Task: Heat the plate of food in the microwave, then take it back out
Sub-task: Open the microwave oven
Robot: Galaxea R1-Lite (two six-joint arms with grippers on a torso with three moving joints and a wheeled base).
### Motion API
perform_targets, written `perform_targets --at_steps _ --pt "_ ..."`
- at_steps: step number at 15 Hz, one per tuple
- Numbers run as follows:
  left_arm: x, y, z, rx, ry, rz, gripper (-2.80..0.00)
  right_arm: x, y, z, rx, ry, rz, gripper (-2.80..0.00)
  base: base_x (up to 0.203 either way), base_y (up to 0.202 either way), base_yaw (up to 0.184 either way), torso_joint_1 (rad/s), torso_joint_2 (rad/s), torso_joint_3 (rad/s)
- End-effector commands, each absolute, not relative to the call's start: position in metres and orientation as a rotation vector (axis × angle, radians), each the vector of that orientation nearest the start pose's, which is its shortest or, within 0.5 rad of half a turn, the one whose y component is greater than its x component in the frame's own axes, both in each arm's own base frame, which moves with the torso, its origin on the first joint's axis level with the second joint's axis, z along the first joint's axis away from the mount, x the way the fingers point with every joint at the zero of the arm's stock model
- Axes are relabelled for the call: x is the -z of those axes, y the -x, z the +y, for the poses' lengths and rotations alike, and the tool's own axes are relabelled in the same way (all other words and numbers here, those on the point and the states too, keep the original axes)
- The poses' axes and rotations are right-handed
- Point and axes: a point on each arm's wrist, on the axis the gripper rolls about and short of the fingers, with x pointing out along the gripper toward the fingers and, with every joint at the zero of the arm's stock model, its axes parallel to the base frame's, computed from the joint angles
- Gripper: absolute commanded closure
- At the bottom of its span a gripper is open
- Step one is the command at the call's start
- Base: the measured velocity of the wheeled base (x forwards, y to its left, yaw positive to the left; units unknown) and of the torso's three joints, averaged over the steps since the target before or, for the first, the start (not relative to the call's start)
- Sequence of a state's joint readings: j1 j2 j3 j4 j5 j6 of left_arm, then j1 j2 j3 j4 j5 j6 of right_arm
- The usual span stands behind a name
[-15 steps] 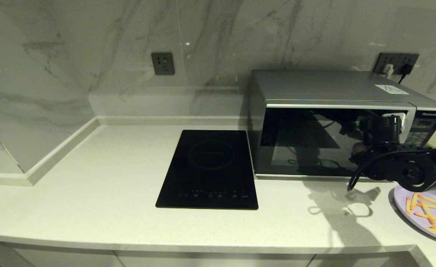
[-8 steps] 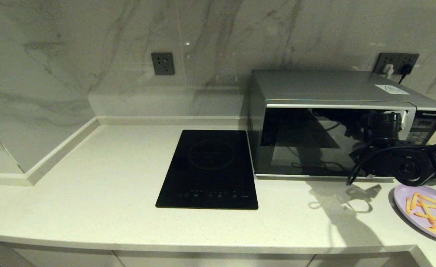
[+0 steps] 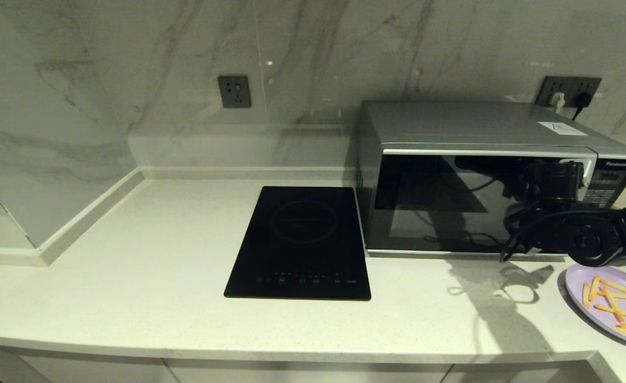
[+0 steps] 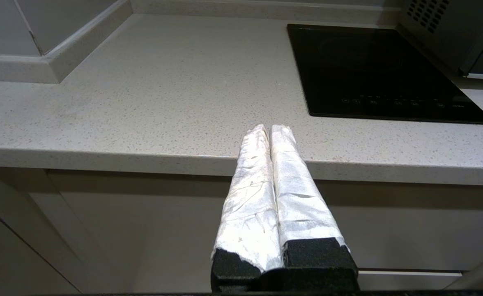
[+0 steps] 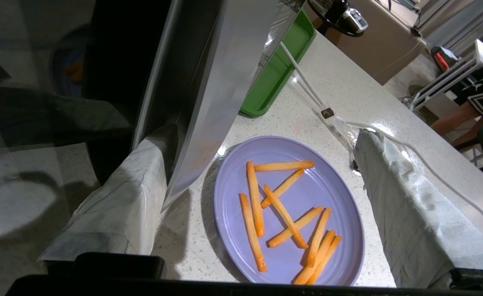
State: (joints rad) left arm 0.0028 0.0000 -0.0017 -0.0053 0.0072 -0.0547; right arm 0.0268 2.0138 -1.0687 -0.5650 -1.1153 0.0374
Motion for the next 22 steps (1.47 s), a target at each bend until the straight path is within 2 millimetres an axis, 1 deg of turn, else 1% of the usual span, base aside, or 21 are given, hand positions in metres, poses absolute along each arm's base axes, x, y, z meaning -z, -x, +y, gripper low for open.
perform_targets --at_steps 1,4,6,7,9,11,14,16,18,19,20,21,22 --pt "-0.077 0.023 0.000 -0.011 0.055 -0.008 0.00 -0.137 -0.375 -0.011 1.094 0.178 0.307 -2.80 0.000 0.000 0.000 0.000 0.00 0.000" --pt "-0.077 0.023 0.000 -0.011 0.055 -0.008 0.00 -0.129 -0.369 -0.011 1.100 0.158 0.312 -2.80 0.000 0.000 0.000 0.000 0.00 0.000" --pt "-0.077 0.023 0.000 -0.011 0.055 -0.008 0.00 -0.125 -0.361 -0.011 1.100 0.154 0.322 -2.80 0.000 0.000 0.000 0.000 0.00 0.000" --pt "-0.077 0.023 0.000 -0.011 0.055 -0.008 0.00 -0.126 -0.357 -0.011 1.102 0.142 0.317 -2.80 0.000 0.000 0.000 0.000 0.00 0.000" --pt "-0.077 0.023 0.000 -0.011 0.055 -0.008 0.00 -0.134 -0.346 -0.011 1.106 0.114 0.293 -2.80 0.000 0.000 0.000 0.000 0.00 0.000" --pt "-0.077 0.023 0.000 -0.011 0.055 -0.008 0.00 -0.140 -0.331 -0.012 1.108 0.101 0.283 -2.80 0.000 0.000 0.000 0.000 0.00 0.000" --pt "-0.077 0.023 0.000 -0.011 0.055 -0.008 0.00 -0.141 -0.311 -0.011 1.099 0.099 0.293 -2.80 0.000 0.000 0.000 0.000 0.00 0.000" --pt "-0.077 0.023 0.000 -0.011 0.055 -0.008 0.00 -0.139 -0.311 -0.009 1.083 0.100 0.300 -2.80 0.000 0.000 0.000 0.000 0.00 0.000" --pt "-0.077 0.023 0.000 -0.011 0.055 -0.008 0.00 -0.140 -0.308 0.006 1.005 0.104 0.307 -2.80 0.000 0.000 0.000 0.000 0.00 0.000" --pt "-0.077 0.023 0.000 -0.011 0.055 -0.008 0.00 -0.142 -0.304 0.017 0.954 0.107 0.308 -2.80 0.000 0.000 0.000 0.000 0.00 0.000" --pt "-0.077 0.023 0.000 -0.011 0.055 -0.008 0.00 -0.147 -0.296 0.031 0.885 0.110 0.308 -2.80 0.000 0.000 0.000 0.000 0.00 0.000" --pt "-0.077 0.023 0.000 -0.011 0.055 -0.008 0.00 -0.154 -0.285 0.045 0.810 0.116 0.312 -0.62 0.000 0.000 0.000 0.000 0.00 0.000" --pt "-0.077 0.023 0.000 -0.011 0.055 -0.008 0.00 -0.162 -0.272 0.057 0.735 0.121 0.320 0.00 0.000 0.000 0.000 0.000 0.00 0.000"
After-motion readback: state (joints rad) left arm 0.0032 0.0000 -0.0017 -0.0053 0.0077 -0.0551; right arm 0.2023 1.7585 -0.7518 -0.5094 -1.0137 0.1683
